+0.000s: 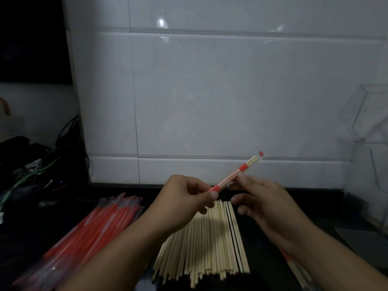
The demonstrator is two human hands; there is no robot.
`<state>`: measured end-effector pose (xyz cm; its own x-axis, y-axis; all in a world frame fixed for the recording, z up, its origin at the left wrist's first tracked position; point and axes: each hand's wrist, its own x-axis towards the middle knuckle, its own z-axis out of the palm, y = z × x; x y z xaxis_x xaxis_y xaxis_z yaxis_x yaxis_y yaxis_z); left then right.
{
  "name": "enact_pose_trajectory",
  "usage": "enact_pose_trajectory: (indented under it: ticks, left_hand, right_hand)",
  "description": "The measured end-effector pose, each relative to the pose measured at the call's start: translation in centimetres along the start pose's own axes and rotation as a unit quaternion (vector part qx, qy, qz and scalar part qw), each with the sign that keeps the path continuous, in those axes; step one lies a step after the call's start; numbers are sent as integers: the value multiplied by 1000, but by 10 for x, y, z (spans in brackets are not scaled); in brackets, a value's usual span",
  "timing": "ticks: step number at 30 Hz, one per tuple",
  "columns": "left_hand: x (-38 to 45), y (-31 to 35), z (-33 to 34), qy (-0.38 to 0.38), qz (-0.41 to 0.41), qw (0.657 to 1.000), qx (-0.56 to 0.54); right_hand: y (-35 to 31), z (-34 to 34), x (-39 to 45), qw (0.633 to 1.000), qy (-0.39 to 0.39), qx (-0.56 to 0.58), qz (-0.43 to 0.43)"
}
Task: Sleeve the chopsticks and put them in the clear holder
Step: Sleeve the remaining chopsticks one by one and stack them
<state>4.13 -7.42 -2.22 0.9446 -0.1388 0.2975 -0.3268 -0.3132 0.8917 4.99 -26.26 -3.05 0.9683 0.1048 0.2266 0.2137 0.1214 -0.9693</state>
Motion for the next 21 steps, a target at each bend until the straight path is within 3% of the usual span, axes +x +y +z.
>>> enact_pose_trajectory:
  ticks: [5,8,10,15,18,21]
  left_hand:
    - [-5,4,5,-73,-6,996,54]
    - [-1,2,-5,-8,20,992,120]
    - [3,-3,-17,35,14,982,186]
    - [15,-27,-45,63,-82,899,426]
    - [16,-36,-54,21,-142,848,511]
    - [16,-38,-54,-17,-173,825,538]
  right_hand:
    - [0,-5,5,998,62,-18,-12]
    - [-7,-30,17,994,104,-32,-21]
    - [-9,-49,22,986,116,-117,-17]
    - [4,-74,28,910,62,-400,90]
    - [13,-76,30,861,56,-492,116]
    - [16,-74,32,830,57,-543,118]
